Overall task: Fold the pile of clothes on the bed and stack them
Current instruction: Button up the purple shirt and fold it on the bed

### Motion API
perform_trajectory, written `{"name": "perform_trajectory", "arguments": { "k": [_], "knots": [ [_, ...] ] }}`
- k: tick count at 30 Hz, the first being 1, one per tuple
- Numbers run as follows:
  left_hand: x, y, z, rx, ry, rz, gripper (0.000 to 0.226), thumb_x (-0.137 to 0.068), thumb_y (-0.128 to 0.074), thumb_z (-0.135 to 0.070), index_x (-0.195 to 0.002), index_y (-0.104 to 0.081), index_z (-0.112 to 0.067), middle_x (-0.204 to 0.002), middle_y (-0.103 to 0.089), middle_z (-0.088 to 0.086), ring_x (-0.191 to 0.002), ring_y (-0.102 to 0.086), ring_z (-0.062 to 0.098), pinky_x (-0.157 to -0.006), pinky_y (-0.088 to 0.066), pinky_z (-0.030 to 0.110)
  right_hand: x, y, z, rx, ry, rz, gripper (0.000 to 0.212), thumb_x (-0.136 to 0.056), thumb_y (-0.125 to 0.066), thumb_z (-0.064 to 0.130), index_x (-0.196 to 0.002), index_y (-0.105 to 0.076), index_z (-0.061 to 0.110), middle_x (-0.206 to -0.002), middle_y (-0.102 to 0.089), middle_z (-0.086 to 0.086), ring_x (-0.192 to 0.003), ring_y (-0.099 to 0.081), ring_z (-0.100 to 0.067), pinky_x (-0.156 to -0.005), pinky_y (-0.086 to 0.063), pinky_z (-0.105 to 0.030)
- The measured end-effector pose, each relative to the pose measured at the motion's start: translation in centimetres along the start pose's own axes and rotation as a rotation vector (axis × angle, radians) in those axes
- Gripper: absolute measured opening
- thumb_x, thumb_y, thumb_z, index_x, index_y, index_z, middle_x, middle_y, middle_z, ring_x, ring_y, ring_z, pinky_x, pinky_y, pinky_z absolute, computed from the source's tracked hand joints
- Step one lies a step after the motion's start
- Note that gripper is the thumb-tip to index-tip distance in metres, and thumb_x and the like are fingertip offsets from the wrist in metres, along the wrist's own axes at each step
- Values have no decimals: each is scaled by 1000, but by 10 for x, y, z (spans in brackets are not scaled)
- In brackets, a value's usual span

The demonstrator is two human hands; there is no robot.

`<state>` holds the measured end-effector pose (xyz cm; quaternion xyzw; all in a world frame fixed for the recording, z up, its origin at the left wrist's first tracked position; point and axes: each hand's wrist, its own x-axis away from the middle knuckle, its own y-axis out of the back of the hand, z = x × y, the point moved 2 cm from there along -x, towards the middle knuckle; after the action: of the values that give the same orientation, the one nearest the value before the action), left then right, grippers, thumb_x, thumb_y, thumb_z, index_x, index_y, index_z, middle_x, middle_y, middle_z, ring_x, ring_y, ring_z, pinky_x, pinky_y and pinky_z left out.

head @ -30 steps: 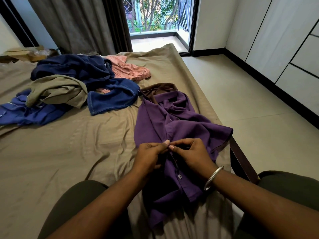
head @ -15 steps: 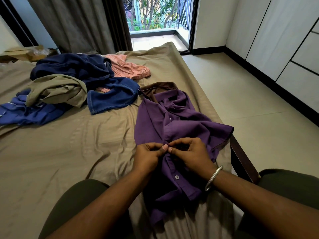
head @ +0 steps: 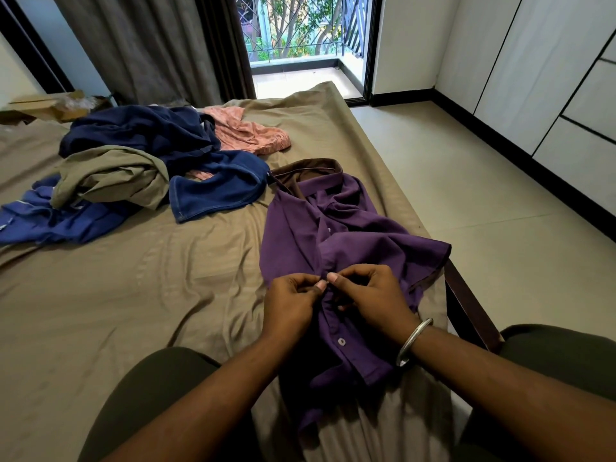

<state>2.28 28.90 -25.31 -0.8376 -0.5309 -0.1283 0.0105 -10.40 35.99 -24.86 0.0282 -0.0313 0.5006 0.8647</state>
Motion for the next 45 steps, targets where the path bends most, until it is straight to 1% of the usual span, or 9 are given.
{"name": "perform_trajectory", "arguments": {
  "k": [7, 17, 23, 26, 30, 35, 37, 40, 45],
  "knots": [
    [6, -1, -8, -152, -38, -6, 9, -90, -68, -20, -88, -76, -16, -73, -74, -2, -56, -62, 2, -54, -45, 22, 0, 3, 1, 28, -26, 2, 8, -88, -71, 10, -84, -74, 3, -66, -70, -4, -60, -66, -15, -55, -54, -25],
    [11, 0, -13, -182, 41, 34, 14, -89, -68, -17, -76, -72, -19, -66, -71, 5, -60, -64, 23, -58, -52, 36, 0, 7, 3, 122, -72, 49, 13, -86, -71, 3, -76, -73, 11, -68, -70, -9, -61, -66, -20, -57, -55, -28],
    [22, -4, -11, -533, 19, 299, 13, -78, -73, -19, -65, -72, -14, -58, -68, -2, -50, -59, 6, -54, -45, 23, -2, 14, 6, 582, 38, -144, 30, -73, -80, 47, -71, -66, 21, -58, -63, 6, -56, -60, -8, -57, -54, -29],
    [25, -6, -11, -599, 15, 344, 14, -80, -70, -19, -73, -74, -8, -65, -71, 5, -52, -62, 9, -54, -48, 23, 1, 13, 6, 770, 21, -44, 20, -70, -81, 36, -76, -67, 24, -66, -67, 7, -67, -65, -8, -67, -55, -29],
    [25, -8, -12, -492, 73, 286, 22, -82, -65, -17, -62, -69, -10, -59, -67, 9, -51, -63, 20, -51, -50, 27, -1, 16, 4, 798, 0, -26, 10, -74, -67, 16, -73, -72, 26, -68, -67, 8, -77, -69, -13, -76, -57, -31],
    [15, -1, -17, -661, -84, 68, 18, -82, -62, -23, -72, -72, -11, -65, -71, 1, -59, -64, 9, -57, -46, 24, -1, 16, 6, 764, 36, -94, 24, -77, -75, 45, -75, -70, 22, -68, -68, 7, -70, -67, -11, -67, -55, -30],
    [8, 1, -19, -658, -108, 1, 13, -82, -65, -23, -81, -75, -14, -75, -74, -1, -68, -65, 7, -57, -42, 18, -8, 18, 15, 886, 219, -125, 13, -82, -66, 34, -88, -71, 24, -83, -70, 6, -80, -65, -17, -68, -54, -34],
    [-1, 0, -20, -606, -129, -16, 10, -79, -73, -23, -88, -74, -19, -79, -73, -5, -78, -68, 9, -60, -41, 14, -29, 22, 29, 994, 445, 110, 39, -77, -47, 14, -105, -71, 28, -110, -67, 11, -89, -56, -22, -73, -51, -40],
    [-12, -1, -10, -591, -125, 16, 31, -70, -85, -34, -91, -63, -28, -72, -66, -11, -66, -60, 2, -57, -41, 9, -46, 23, 14, 1156, 335, 510, 45, -84, -47, 18, -123, -62, 36, -123, -64, 17, -89, -43, -14, -82, -48, -40]
  ]
}}
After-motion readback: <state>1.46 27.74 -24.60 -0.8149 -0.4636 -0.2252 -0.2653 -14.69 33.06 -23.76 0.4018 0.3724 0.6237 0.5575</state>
